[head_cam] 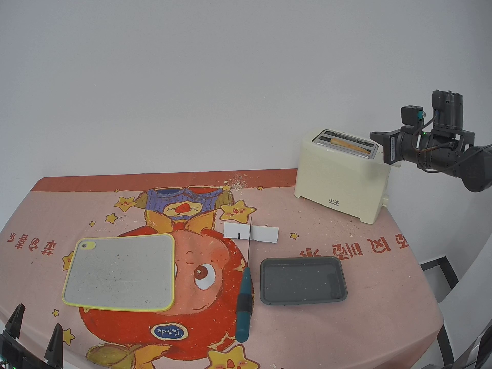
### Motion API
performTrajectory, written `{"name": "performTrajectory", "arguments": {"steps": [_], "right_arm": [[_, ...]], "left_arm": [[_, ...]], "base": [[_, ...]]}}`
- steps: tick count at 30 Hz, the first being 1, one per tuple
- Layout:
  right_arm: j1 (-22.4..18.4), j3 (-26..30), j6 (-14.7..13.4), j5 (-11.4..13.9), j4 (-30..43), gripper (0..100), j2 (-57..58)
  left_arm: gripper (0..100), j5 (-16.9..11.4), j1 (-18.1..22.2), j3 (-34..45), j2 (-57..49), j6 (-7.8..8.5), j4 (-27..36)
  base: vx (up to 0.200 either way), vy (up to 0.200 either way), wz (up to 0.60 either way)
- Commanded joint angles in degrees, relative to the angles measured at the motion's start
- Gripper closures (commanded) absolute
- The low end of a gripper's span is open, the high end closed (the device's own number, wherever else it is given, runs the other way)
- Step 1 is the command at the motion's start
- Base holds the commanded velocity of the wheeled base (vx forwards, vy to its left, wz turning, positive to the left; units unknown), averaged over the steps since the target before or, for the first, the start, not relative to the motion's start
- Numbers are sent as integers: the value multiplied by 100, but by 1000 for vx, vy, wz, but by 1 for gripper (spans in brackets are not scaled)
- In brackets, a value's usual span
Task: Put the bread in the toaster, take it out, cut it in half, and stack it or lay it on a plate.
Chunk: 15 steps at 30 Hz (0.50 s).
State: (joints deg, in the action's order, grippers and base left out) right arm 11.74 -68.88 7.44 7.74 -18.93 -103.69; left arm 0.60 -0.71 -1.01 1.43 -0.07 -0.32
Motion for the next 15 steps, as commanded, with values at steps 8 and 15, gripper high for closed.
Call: {"name": "performTrajectory", "arguments": {"steps": [8, 15], "right_arm": [[109, -882, -5, -124, 777, 100, -652], [127, -1436, 3, -387, 1208, 100, -907]], "left_arm": [[0, 2, 0, 101, -2, -1, -3], [0, 2, 0, 101, -2, -1, -3]], "base": [[0, 0, 0], [0, 0, 0]]}}
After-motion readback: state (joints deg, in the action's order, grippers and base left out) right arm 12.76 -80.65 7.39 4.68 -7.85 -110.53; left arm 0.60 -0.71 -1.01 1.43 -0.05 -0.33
